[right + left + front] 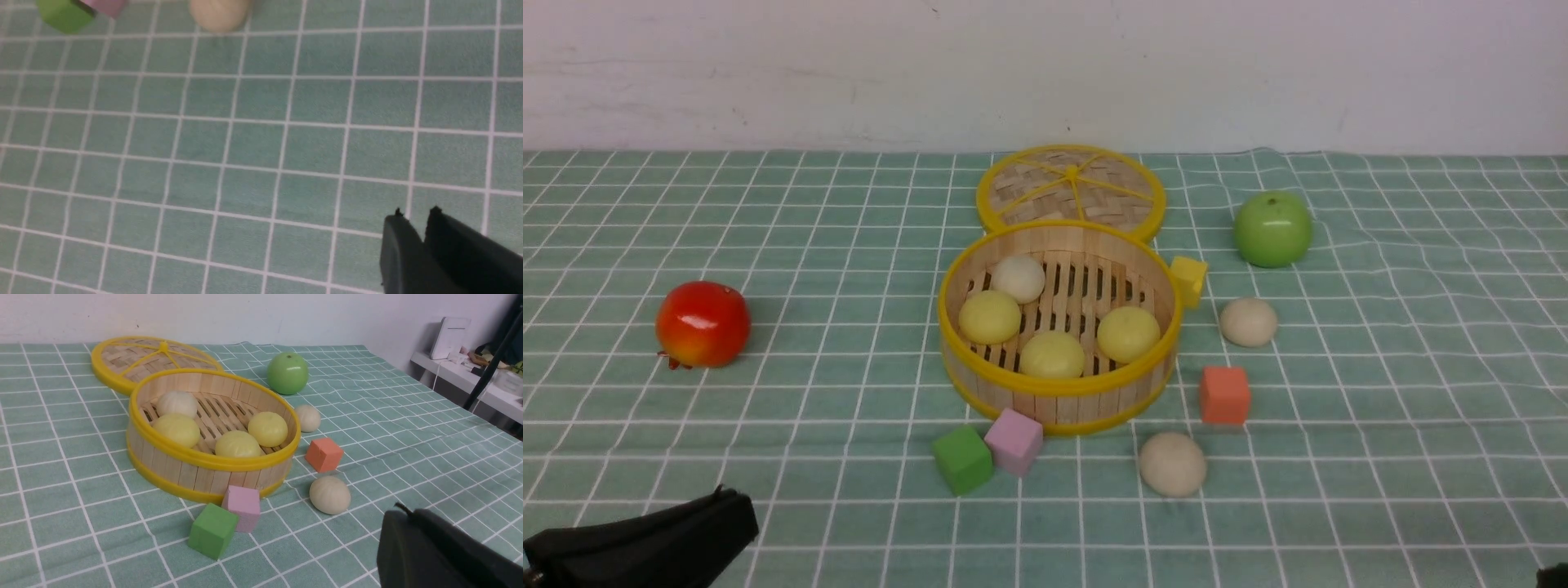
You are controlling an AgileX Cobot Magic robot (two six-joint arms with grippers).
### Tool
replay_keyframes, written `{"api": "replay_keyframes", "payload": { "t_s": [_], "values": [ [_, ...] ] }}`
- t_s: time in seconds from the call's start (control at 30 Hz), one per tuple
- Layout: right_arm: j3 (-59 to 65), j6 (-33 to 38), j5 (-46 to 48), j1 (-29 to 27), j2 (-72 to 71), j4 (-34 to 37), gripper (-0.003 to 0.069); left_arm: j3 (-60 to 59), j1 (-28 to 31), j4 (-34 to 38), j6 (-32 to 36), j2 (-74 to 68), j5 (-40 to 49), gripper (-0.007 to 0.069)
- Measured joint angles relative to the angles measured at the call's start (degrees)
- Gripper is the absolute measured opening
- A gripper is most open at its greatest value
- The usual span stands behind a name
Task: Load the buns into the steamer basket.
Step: Use the right arm to grab a steamed stuffed bun
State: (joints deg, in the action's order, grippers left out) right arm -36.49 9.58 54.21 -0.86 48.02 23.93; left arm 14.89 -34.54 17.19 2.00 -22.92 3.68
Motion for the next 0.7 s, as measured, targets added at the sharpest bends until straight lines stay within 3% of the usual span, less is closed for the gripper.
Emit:
{"api": "replay_keyframes", "payload": {
  "t_s": [0.1,0.33,0.47,0.7],
  "values": [
    [-6.18,0.16,-0.01,3.47,11.48,-0.94,0.0014,0.0,0.0,0.0,0.0,0.0,0.0,-0.0014],
    [-20.38,-3.05,-2.49,17.69,28.52,-8.03,0.0004,0.0,0.0,0.0,0.0,0.0,0.0,-0.0013],
    [-32.37,-6.54,-2.37,26.86,42.02,-15.27,0.004,0.0,0.0,0.11,0.0,0.0,0.0,-0.0013],
    [-42.82,-7.57,-2.41,30.59,56.18,-17.39,0.0169,0.0,0.0,0.11,0.0,0.0,0.0,-0.0008]
  ]
}}
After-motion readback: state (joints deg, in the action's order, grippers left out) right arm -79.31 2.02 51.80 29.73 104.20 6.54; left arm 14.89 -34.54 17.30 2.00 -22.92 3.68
